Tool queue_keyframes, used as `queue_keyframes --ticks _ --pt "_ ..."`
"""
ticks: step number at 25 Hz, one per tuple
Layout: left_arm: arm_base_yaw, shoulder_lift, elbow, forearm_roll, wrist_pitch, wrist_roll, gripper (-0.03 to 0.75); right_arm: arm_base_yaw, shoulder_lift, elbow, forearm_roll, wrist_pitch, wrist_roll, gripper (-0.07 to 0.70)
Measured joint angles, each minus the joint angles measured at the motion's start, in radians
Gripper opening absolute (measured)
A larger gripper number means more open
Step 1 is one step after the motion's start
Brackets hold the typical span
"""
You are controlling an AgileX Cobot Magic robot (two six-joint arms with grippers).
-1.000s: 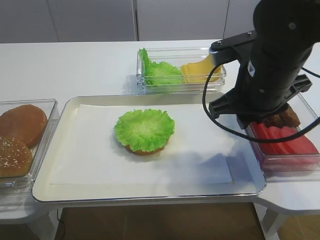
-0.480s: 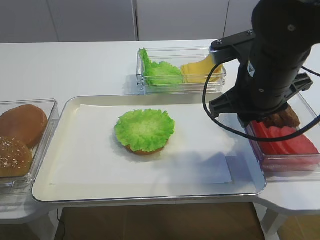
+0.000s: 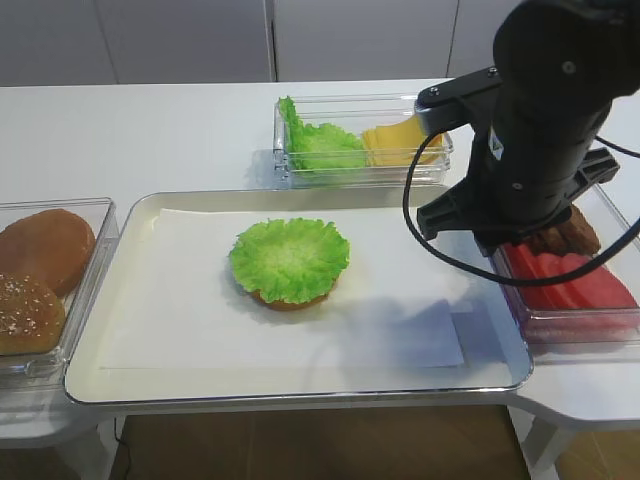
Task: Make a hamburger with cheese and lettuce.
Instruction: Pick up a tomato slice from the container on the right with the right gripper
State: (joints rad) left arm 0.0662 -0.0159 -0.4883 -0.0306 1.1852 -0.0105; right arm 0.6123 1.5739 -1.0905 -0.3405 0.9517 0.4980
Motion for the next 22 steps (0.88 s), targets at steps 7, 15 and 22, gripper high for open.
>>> queue_keyframes --ticks 7,15,22 --pt "0.000 0.000 0.000 0.000 0.000 0.000 0.404 0.002 0.008 -0.002 -0.006 0.000 0.005 0.221" --pt "0.000 0.000 0.000 0.000 0.000 0.000 0.404 0.002 0.008 -0.002 -0.016 0.001 0.010 0.085" --pt "0.000 0.000 0.000 0.000 0.000 0.000 0.404 0.002 0.008 -0.002 -0.024 0.001 0.024 0.067"
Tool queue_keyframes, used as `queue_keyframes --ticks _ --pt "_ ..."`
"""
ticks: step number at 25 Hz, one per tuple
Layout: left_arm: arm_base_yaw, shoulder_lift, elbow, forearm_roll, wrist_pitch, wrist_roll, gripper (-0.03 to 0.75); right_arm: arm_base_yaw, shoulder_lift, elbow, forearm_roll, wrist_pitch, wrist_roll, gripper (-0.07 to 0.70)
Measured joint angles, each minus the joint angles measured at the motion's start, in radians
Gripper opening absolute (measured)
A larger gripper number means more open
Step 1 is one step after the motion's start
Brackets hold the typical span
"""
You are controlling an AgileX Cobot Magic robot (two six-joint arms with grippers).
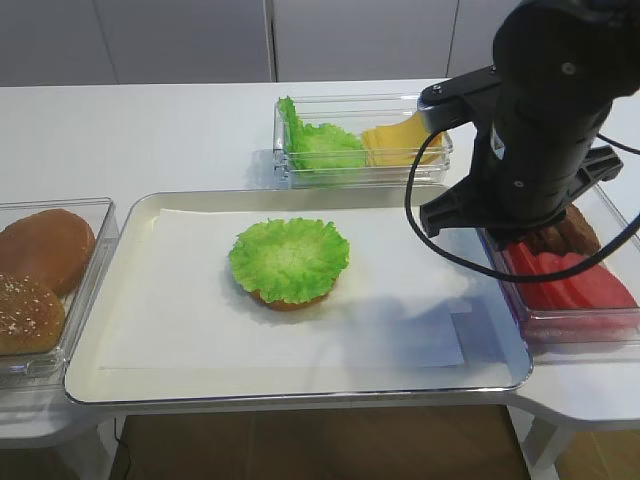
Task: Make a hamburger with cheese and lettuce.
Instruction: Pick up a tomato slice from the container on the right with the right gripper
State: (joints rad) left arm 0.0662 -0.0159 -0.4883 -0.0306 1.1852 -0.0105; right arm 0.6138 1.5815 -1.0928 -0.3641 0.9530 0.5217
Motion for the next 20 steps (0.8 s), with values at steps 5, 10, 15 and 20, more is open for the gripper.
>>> queue_keyframes --ticks 5,10,15,20 --pt "0.000 0.000 0.000 0.000 0.000 0.000 0.404 0.000 0.000 0.000 -0.001 0.000 0.002 0.062" --pt "0.000 0.000 0.000 0.000 0.000 0.000 0.404 0.000 0.000 0.000 -0.002 0.000 0.004 0.060" --pt "0.000 0.000 0.000 0.000 0.000 0.000 0.404 0.000 -0.004 0.000 -0.002 0.002 0.008 0.060" --pt "0.000 0.000 0.000 0.000 0.000 0.000 0.404 0.000 -0.033 0.000 -0.007 0.004 0.018 0.060"
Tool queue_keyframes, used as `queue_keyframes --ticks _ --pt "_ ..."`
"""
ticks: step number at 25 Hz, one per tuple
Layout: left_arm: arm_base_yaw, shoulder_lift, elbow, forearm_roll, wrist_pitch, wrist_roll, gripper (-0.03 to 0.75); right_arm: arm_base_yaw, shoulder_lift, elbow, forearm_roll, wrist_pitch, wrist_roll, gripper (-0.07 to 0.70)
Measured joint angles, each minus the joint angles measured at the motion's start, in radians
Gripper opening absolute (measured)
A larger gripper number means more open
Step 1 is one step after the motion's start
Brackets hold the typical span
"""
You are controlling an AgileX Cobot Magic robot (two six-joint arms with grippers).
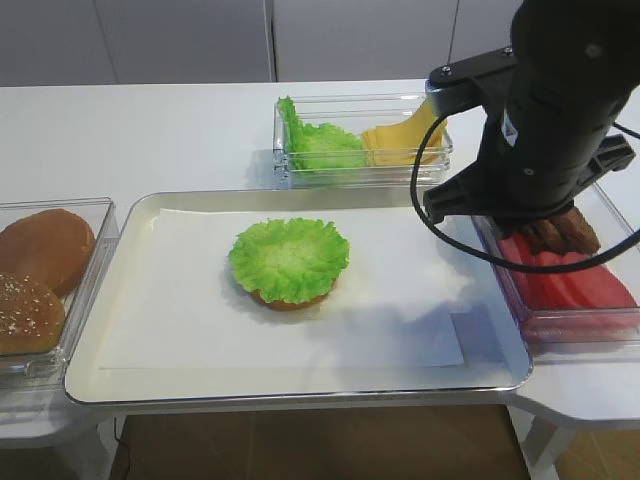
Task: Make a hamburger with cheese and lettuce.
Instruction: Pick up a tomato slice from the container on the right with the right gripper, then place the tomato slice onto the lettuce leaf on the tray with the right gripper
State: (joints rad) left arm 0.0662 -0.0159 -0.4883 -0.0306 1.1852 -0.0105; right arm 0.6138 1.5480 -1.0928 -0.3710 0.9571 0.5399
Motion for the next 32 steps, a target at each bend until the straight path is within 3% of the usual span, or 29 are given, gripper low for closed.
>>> queue_keyframes --ticks 10,19,32 --pt "0.000 0.000 0.000 0.000 0.000 0.000 0.404 0.000 -0.107 -0.006 0.008 0.004 0.004 0.060" --pt "0.000 0.000 0.000 0.000 0.000 0.000 0.404 0.007 -0.157 -0.143 0.024 0.070 -0.028 0.060" --pt "0.000 0.000 0.000 0.000 0.000 0.000 0.404 0.157 -0.005 -0.315 0.006 0.081 -0.043 0.059"
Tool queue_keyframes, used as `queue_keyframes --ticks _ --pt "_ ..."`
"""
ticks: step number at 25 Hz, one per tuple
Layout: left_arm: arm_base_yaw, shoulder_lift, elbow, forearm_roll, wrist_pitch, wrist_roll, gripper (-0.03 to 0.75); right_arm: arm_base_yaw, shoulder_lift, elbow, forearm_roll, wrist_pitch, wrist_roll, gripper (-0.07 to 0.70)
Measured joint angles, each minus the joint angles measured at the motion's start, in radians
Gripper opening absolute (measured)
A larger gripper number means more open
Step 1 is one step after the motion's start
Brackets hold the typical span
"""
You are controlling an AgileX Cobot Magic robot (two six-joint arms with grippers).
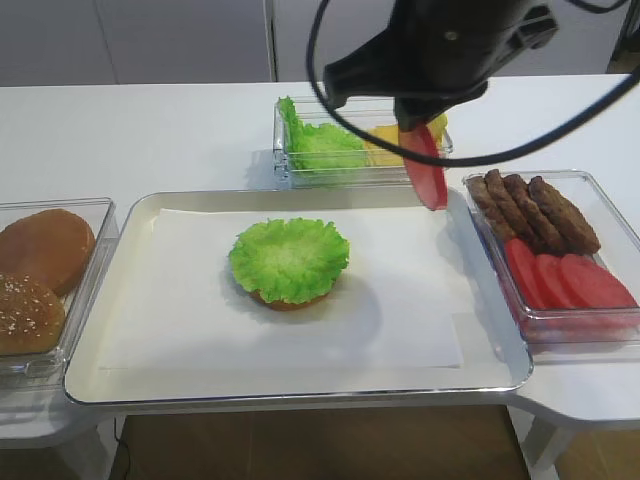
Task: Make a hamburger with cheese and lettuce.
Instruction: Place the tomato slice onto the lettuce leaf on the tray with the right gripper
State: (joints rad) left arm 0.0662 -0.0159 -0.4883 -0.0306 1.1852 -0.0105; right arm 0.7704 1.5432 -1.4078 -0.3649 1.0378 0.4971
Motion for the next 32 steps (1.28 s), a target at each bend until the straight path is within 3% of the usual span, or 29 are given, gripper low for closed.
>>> queue_keyframes --ticks 5,12,32 --pt "0.000 0.000 0.000 0.000 0.000 0.000 0.404 0.056 0.125 -0.064 -0.038 -0.018 -0.005 0.059" --pt "0.000 0.000 0.000 0.000 0.000 0.000 0.404 0.081 0.245 -0.106 -0.067 -0.087 -0.005 0.059" --pt "0.000 0.000 0.000 0.000 0.000 0.000 0.404 0.081 0.271 -0.109 -0.034 -0.152 -0.070 0.059"
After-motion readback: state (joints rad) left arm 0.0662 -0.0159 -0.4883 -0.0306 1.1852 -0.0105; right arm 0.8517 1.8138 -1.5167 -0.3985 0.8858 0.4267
